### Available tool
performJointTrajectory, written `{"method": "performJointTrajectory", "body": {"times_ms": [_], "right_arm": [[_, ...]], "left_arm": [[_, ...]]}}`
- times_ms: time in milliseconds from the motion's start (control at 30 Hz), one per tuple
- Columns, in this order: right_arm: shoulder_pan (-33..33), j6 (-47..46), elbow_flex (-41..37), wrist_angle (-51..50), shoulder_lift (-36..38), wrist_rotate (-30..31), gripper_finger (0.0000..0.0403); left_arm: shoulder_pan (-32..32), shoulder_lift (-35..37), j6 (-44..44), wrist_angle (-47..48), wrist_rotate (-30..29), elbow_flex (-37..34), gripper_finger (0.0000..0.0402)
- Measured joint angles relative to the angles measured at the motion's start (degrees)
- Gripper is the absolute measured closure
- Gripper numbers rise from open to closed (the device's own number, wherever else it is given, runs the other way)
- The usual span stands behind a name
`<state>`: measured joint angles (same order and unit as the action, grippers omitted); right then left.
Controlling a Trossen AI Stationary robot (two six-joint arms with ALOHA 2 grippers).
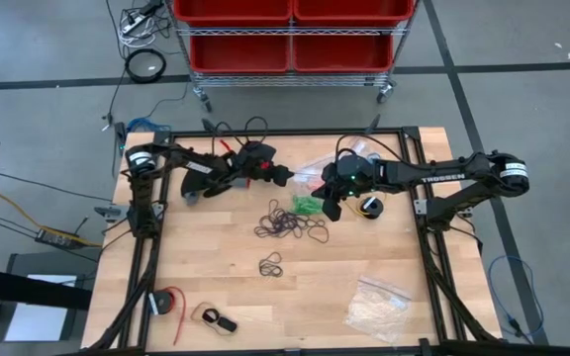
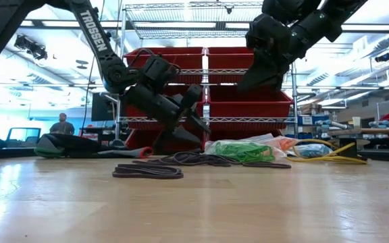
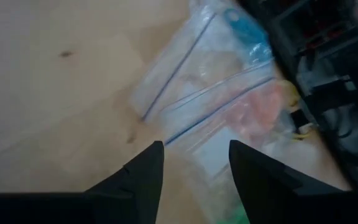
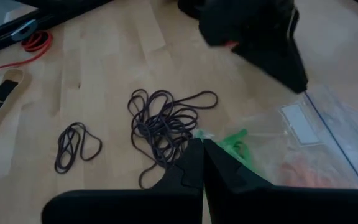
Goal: Sort rubber bands
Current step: Open the transparent zip bag
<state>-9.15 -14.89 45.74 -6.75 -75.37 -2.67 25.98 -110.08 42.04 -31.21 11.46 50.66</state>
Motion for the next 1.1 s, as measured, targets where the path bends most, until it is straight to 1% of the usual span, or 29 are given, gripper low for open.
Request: {"method": "performJointTrajectory", "body": {"times_ms": [100,300,833,967,1033,1100], "right_arm": [[0.00,-0.01,0.02,0.81,0.00,0.08,0.0403],[0.00,-0.47,0.00,0.77,0.00,0.08,0.0403],[-0.02,0.30,0.00,0.89,0.00,0.08,0.0403],[-0.02,0.32,0.00,0.91,0.00,0.08,0.0403],[-0.02,0.31,0.00,0.91,0.00,0.08,0.0403],[-0.02,0.30,0.00,0.91,0.00,0.08,0.0403]], "left_arm": [[-0.24,-1.32,-0.89,1.37,-1.38,0.71,0.0212],[-0.24,-4.49,1.68,1.45,-2.10,3.47,0.0212],[-0.84,-4.73,4.66,-0.96,-3.17,3.60,0.0216],[-2.00,-4.78,5.15,-0.09,-3.78,4.48,0.0236],[-2.77,-4.79,4.93,2.06,-4.11,5.80,0.0257],[-3.78,-4.84,3.97,3.50,-3.53,7.55,0.0291]]}}
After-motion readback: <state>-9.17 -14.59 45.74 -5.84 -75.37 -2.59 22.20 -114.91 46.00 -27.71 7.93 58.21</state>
